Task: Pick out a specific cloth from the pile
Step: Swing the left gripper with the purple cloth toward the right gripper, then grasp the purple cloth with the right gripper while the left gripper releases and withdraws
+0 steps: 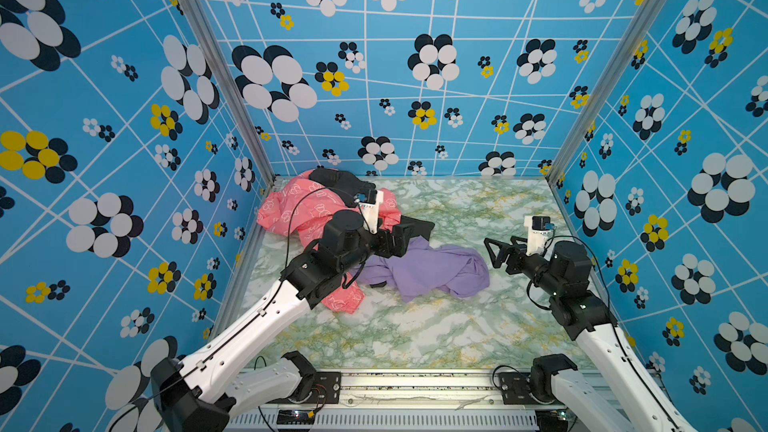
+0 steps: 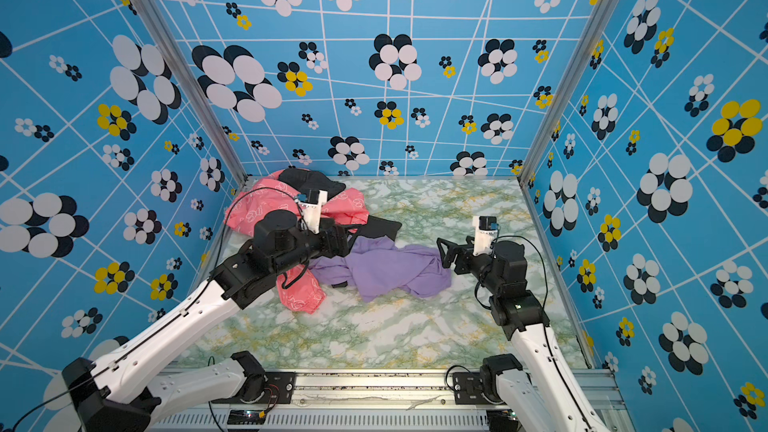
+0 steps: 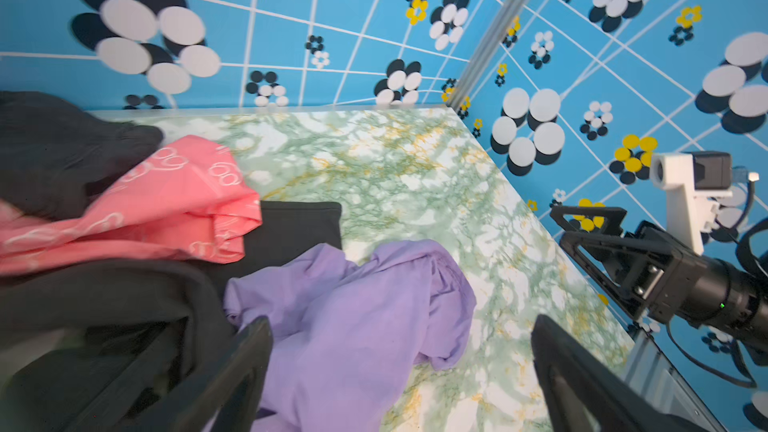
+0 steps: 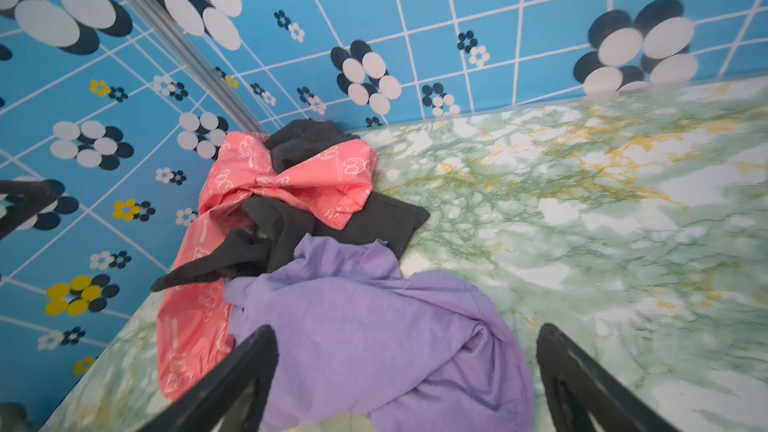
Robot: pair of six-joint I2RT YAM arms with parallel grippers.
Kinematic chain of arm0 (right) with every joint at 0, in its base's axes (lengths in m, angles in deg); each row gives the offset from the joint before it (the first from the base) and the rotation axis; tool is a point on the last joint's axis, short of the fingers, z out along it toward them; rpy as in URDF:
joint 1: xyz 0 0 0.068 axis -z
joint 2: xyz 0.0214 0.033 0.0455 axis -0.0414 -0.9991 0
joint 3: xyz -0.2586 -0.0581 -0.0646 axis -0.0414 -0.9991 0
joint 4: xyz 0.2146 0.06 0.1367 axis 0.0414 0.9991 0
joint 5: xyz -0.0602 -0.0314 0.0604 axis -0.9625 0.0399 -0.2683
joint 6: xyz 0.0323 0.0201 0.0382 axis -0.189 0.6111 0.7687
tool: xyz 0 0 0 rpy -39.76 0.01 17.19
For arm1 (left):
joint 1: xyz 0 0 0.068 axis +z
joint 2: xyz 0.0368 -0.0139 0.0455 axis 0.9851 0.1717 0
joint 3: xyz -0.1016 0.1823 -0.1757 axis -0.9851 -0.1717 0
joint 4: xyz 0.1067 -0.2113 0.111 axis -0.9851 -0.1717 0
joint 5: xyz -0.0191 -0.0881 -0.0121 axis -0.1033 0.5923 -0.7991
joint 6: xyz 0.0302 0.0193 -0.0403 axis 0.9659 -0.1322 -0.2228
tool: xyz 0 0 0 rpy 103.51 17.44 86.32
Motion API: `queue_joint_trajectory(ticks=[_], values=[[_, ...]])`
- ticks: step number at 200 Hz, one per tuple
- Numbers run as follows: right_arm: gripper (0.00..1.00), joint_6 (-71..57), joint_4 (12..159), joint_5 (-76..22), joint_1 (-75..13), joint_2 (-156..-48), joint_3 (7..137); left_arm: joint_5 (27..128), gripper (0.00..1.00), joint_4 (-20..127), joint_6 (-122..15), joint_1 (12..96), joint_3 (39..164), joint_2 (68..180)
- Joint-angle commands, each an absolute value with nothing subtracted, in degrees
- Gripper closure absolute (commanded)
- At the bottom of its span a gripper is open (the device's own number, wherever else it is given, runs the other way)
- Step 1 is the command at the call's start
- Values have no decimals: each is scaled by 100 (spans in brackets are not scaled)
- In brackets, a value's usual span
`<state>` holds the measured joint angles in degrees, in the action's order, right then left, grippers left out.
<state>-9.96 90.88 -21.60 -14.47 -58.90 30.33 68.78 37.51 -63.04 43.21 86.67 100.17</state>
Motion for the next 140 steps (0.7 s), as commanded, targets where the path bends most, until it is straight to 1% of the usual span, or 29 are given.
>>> queue_joint_trajectory(ticks=[1, 36, 81, 114, 140], values=[[1, -1496, 9362, -2326, -1969, -6171, 3407, 6532, 1, 3421, -6842, 4619, 8036, 9508], [1, -2191, 9762, -2887, -3084, -7038, 3909, 6345, 1, 3014, -7282, 4937, 7447, 8798], [2, -2629, 10051, -3648, -4310, -8451, 4757, 6367, 1, 2735, -7385, 5136, 7422, 8743], [1, -2650, 10192, -3976, -4899, -9477, 5356, 6389, 1, 2791, -7373, 5179, 7526, 8839], [4, -2402, 10349, -4082, -5122, -10256, 5846, 6437, 1, 2753, -7355, 5198, 7571, 8869]])
